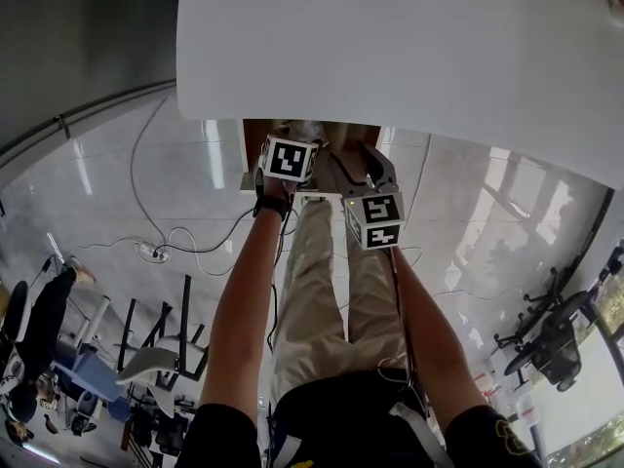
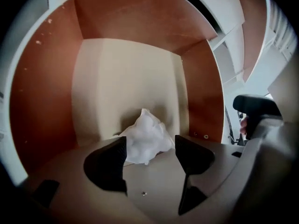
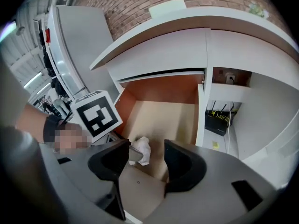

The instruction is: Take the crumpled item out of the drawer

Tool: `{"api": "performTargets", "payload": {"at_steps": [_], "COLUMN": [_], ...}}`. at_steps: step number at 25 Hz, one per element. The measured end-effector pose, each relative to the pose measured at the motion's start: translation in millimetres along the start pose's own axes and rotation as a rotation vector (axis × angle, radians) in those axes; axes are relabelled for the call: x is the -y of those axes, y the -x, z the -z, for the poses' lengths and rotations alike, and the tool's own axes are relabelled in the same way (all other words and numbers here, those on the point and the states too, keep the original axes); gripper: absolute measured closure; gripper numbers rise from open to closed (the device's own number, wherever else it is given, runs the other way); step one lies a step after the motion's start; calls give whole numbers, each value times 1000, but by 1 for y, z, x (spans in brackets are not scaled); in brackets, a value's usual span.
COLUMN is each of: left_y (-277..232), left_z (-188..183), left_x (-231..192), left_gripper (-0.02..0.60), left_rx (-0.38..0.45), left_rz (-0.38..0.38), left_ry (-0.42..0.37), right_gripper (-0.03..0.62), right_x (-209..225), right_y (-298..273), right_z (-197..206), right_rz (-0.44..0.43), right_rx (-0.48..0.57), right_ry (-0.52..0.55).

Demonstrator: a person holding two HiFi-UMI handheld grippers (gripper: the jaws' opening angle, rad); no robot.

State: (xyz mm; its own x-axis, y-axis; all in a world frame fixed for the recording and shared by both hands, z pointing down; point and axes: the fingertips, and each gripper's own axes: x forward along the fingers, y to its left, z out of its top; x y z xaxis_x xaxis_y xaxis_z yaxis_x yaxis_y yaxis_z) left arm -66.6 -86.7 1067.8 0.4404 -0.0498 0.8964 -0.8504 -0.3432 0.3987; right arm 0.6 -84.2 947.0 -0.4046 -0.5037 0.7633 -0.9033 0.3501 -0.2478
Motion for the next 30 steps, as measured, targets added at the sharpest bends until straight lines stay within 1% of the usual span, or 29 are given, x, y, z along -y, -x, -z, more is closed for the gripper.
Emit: {"api": "performTargets", "payload": {"at_steps": [2, 4, 6, 7, 8, 12, 15, 18, 23, 28, 30], "left_y": [5, 7, 12, 16, 23, 64, 119, 183, 296, 412, 456], "left_z": [-6, -4, -4, -4, -2, 3, -3, -18, -76, -144, -168], "left_x": [-5, -11, -14, -14, -12, 10, 45, 87, 132, 169, 183], "left_gripper": [263, 324, 384, 416, 434, 453, 456, 462, 466, 469, 469], "left_rx": [-29, -30, -8, 7, 20, 83, 152, 244, 454, 669, 742], "left_rz": [-29, -49, -58, -65, -71, -72, -56, -38, -53, -83, -98], "left_ry": [10, 31, 57, 61, 57, 32, -11, -60, -113, -181, -214], "right_gripper": [333, 335, 338, 339, 342, 349, 355, 364, 394, 411, 417], "right_x": [-1, -3, -3, -2, -1, -3, -13, -27, -46, -49, -48], "right_y": [5, 10, 15, 19, 23, 51, 91, 139, 200, 259, 285], "right_z": [4, 5, 2, -1, -5, -29, -67, -112, -190, -267, -300], "right_rz": [0, -1, -1, 0, 3, 1, -17, -54, -106, -98, -85], "right_rx": [-2, -1, 3, 6, 10, 25, 43, 74, 186, 307, 362], "right_ry": [-7, -7, 5, 11, 15, 9, 0, 20, 106, 180, 204]}}
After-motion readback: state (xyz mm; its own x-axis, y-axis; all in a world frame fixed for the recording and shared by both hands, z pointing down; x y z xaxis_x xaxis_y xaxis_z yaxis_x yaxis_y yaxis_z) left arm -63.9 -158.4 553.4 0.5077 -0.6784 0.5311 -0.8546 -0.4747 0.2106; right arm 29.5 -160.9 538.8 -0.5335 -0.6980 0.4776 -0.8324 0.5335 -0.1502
